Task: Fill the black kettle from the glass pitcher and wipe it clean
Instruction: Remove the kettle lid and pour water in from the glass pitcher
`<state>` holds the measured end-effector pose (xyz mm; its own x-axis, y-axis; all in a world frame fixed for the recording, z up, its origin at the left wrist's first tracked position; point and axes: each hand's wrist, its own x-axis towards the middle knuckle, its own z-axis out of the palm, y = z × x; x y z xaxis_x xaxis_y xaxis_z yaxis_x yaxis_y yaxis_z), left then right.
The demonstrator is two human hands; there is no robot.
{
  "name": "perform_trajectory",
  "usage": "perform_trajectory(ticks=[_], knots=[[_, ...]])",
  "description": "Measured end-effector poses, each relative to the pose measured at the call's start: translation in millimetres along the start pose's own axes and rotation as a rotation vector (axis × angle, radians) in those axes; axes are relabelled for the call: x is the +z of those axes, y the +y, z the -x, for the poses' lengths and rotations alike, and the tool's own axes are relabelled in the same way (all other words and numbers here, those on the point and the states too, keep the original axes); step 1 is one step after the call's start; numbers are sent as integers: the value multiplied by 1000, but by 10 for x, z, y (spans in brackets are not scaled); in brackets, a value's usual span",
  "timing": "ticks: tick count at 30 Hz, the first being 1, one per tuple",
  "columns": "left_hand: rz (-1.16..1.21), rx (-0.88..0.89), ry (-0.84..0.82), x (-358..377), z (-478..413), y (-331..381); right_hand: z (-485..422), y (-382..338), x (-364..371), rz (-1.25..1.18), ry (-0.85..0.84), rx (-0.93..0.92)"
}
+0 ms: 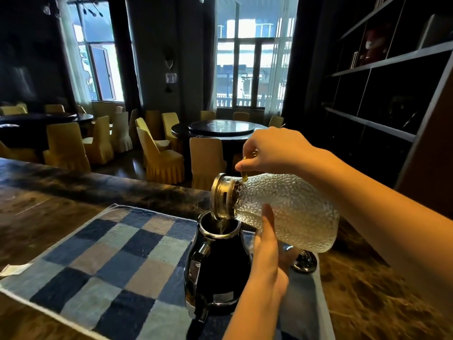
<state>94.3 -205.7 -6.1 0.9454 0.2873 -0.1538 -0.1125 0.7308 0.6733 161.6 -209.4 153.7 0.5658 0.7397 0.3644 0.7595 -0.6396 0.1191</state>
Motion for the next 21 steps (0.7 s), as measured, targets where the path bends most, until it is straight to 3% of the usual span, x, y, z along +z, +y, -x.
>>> perform_trajectory(ticks=[21], knots=[[48, -6, -147, -26, -16, 66, -5, -124, -3, 51, 65, 1]])
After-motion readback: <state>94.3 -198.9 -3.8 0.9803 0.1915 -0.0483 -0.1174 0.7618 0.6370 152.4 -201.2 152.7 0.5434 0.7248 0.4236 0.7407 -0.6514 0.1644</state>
